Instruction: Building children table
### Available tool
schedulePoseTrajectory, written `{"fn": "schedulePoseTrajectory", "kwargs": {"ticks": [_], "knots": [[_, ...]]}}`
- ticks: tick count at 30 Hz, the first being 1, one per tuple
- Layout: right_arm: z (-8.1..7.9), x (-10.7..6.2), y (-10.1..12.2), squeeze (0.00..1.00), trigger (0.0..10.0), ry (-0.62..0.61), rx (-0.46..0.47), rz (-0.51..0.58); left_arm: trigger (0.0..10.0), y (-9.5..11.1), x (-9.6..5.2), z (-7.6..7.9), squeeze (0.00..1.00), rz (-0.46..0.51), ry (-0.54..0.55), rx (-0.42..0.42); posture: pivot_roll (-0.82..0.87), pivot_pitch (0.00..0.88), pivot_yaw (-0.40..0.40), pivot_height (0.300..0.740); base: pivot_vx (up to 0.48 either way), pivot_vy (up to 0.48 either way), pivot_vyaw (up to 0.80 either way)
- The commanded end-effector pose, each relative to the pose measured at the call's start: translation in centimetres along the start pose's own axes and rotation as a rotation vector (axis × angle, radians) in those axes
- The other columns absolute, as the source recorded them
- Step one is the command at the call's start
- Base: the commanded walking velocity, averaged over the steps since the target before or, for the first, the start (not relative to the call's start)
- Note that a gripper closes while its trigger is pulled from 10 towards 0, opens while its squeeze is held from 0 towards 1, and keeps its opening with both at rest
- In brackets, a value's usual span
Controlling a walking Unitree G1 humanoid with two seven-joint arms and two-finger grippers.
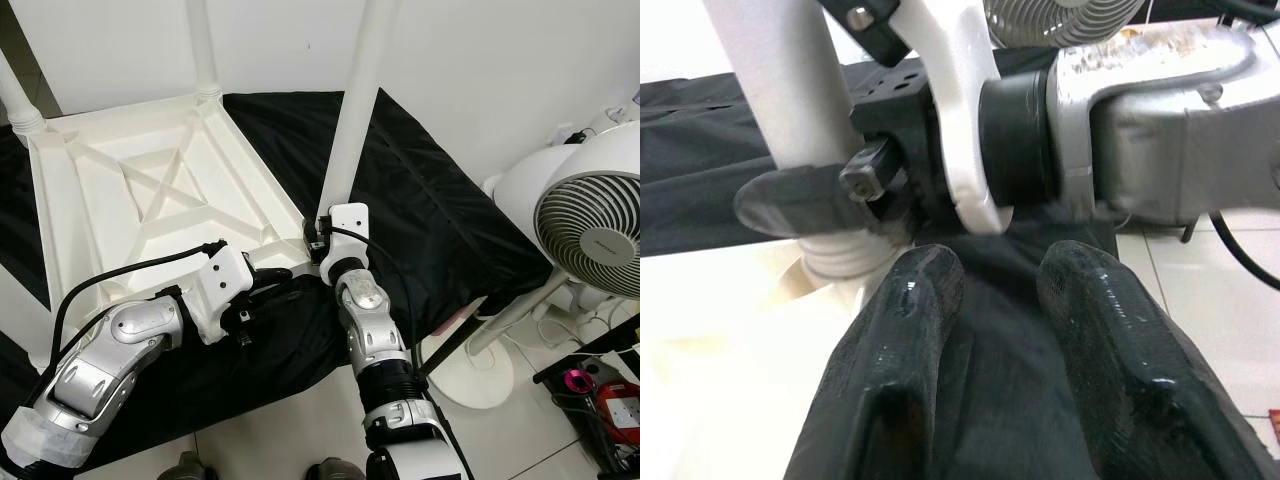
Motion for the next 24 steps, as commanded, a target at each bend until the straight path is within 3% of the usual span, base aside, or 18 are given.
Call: {"fn": "schedulePoseTrajectory", "kwargs": {"ticks": [1,10,11,17,20,21,22,23,24], "knots": [[0.1,-0.6,-1.6,0.00,10.0,-0.061,0.052,-0.075,10.0,0.2,0.2,0.4,0.00,0.004,-0.009,-0.004,-0.07,0.037,-0.041,0.740,0.000,0.000,0.00],[0.2,-0.8,-1.1,0.00,10.0,-0.088,0.029,-0.076,10.0,0.2,0.4,0.4,0.00,0.008,-0.014,-0.005,-0.07,0.031,-0.045,0.740,0.000,0.000,0.00],[0.2,-0.8,-0.9,1.00,10.0,-0.079,0.033,-0.069,10.0,0.2,0.3,0.4,0.00,0.008,-0.013,-0.005,-0.07,0.029,-0.047,0.740,0.000,0.000,0.00],[0.0,-1.0,-0.4,1.00,10.0,-0.054,0.049,-0.046,10.0,0.2,0.3,0.4,0.00,0.008,-0.010,-0.007,-0.07,0.029,-0.047,0.740,0.000,0.000,0.00],[0.2,-1.9,-0.1,1.00,10.0,0.051,0.038,-0.051,10.0,0.2,0.2,0.5,0.00,0.009,-0.009,-0.004,-0.07,0.028,-0.052,0.740,0.000,0.000,0.00],[0.4,-2.1,0.0,0.38,10.0,0.079,0.028,-0.052,10.0,0.2,0.2,0.5,0.00,0.008,-0.008,-0.004,-0.07,0.026,-0.053,0.740,0.000,0.000,0.00],[0.5,-2.2,0.0,0.38,10.0,0.091,0.022,-0.052,10.0,0.2,0.2,0.4,0.00,0.008,-0.006,-0.004,-0.07,0.026,-0.053,0.740,0.000,0.000,0.00],[1.0,-2.4,0.0,0.00,10.0,0.119,0.000,-0.053,10.0,0.2,0.2,0.4,0.00,0.008,-0.005,-0.004,-0.07,0.025,-0.052,0.740,0.000,0.000,0.00],[1.4,-2.6,0.1,0.00,10.0,0.138,-0.019,-0.050,10.0,0.2,0.2,0.3,0.00,0.008,-0.003,-0.003,-0.07,0.025,-0.052,0.740,0.000,0.000,0.00]]}}
Point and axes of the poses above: a point about 5 cm out from each wrist's last joint towards the gripper, its own x axis pointing out of the wrist towards the gripper, its own y axis along the axis of the wrist's last joint, z = x × y, the point moved 2 cm from there along x, pointing out of the wrist towards the gripper, and after that the axes turned 6 degrees about x, right-handed, at the moved point
